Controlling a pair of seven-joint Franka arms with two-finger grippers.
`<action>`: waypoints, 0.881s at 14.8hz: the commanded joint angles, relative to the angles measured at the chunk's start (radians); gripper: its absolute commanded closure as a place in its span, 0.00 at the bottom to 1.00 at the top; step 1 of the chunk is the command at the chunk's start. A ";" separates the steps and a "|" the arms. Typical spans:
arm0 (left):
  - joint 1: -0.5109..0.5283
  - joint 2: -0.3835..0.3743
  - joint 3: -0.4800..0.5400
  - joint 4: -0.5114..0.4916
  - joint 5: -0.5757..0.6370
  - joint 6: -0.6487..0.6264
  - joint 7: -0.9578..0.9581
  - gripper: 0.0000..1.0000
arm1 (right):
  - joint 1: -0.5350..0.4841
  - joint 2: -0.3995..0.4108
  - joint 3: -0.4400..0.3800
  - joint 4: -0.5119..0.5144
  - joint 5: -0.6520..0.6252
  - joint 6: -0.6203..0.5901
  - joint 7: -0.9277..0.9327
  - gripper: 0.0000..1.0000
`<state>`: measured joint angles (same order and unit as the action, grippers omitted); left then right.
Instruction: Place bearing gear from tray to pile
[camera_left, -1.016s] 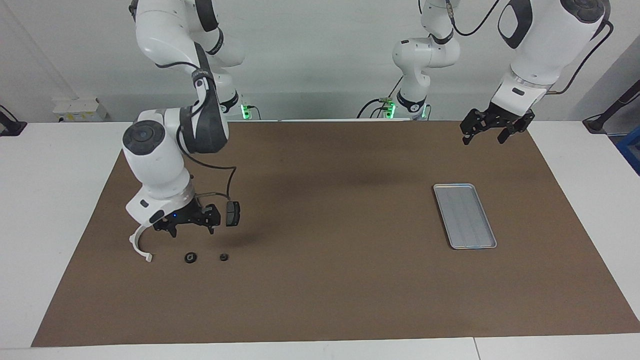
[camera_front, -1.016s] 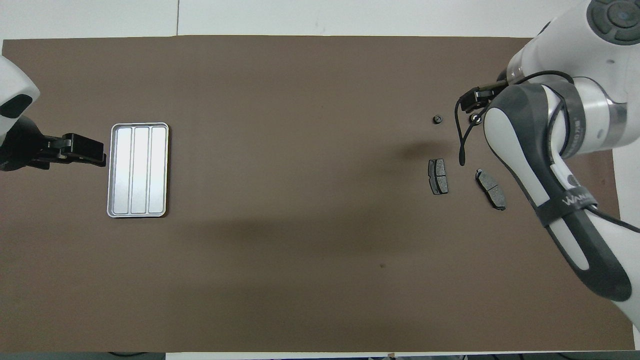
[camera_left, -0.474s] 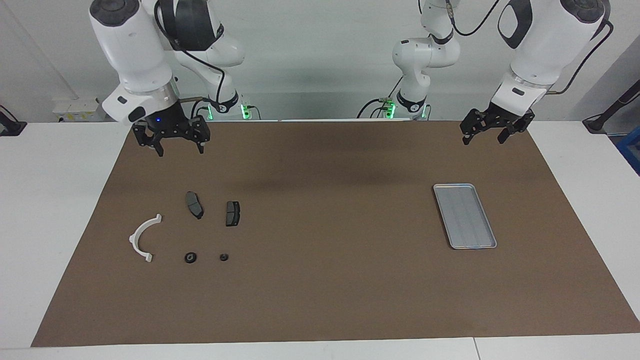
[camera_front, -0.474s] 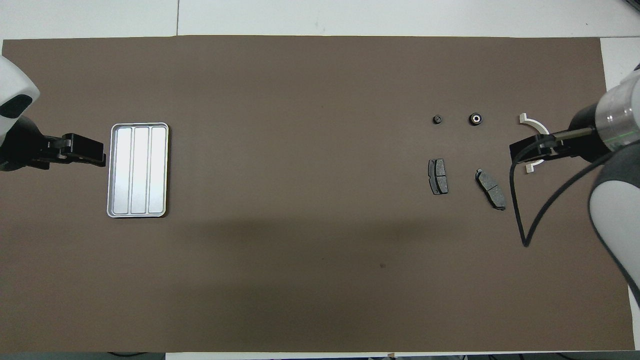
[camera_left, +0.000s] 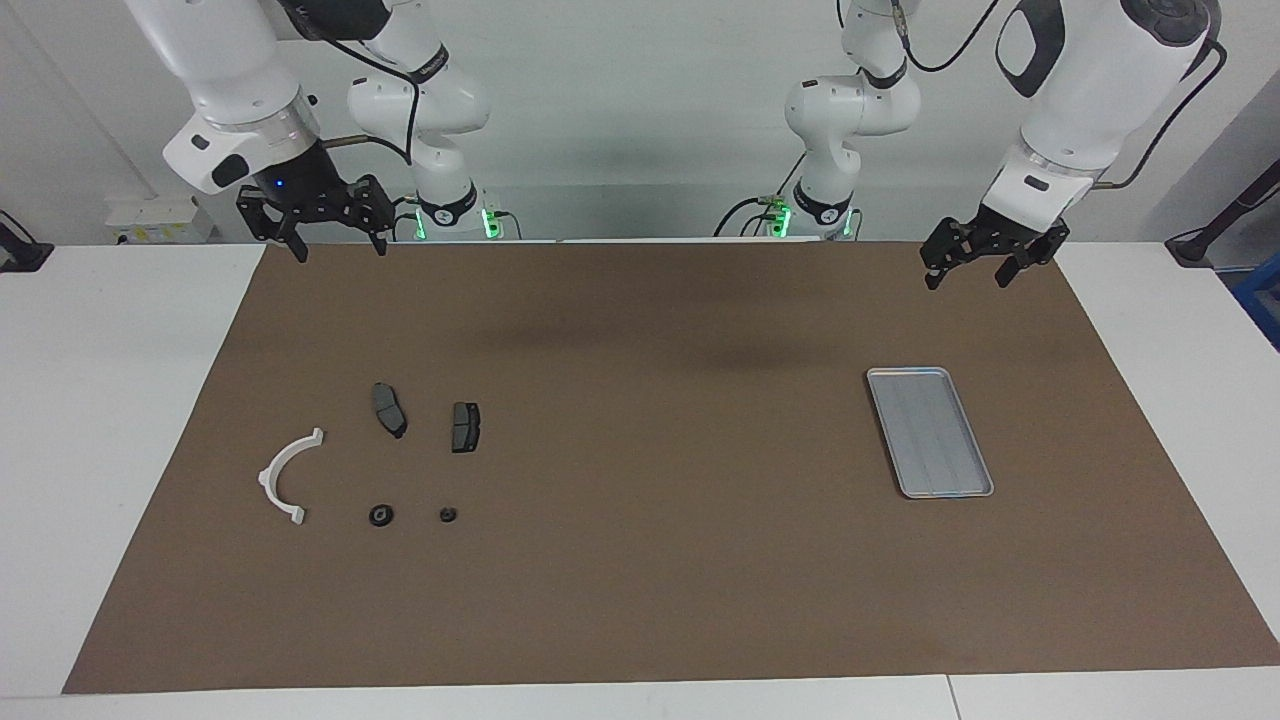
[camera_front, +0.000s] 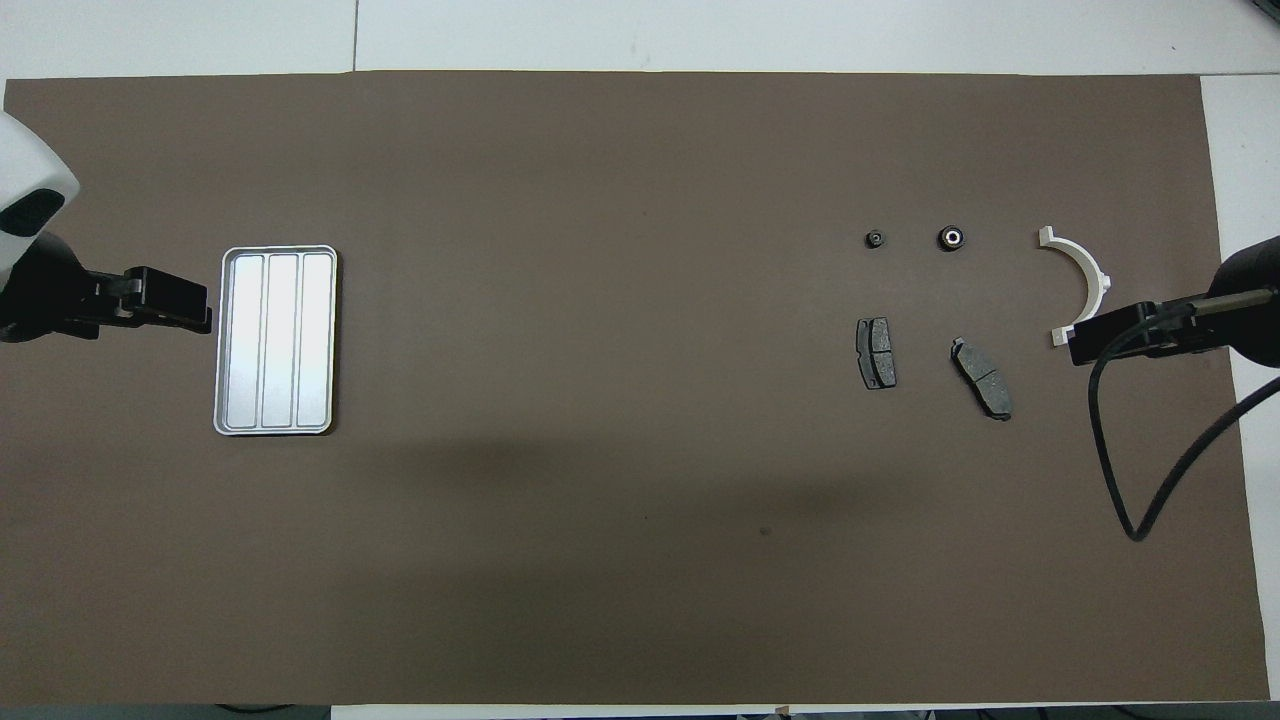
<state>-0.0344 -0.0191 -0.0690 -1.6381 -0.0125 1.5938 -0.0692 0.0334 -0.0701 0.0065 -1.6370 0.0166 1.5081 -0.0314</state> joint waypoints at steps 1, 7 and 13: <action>-0.006 -0.018 0.005 -0.009 0.017 -0.015 0.011 0.00 | -0.003 -0.011 -0.002 -0.023 -0.017 0.015 -0.019 0.00; -0.006 -0.019 0.005 -0.009 0.017 -0.015 0.011 0.00 | -0.003 -0.007 0.006 -0.023 -0.058 0.081 -0.019 0.00; -0.006 -0.019 0.005 -0.009 0.017 -0.015 0.011 0.00 | -0.003 -0.005 0.009 -0.023 -0.060 0.089 -0.018 0.00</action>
<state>-0.0344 -0.0191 -0.0690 -1.6380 -0.0125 1.5938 -0.0692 0.0334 -0.0682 0.0093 -1.6451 -0.0274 1.5811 -0.0314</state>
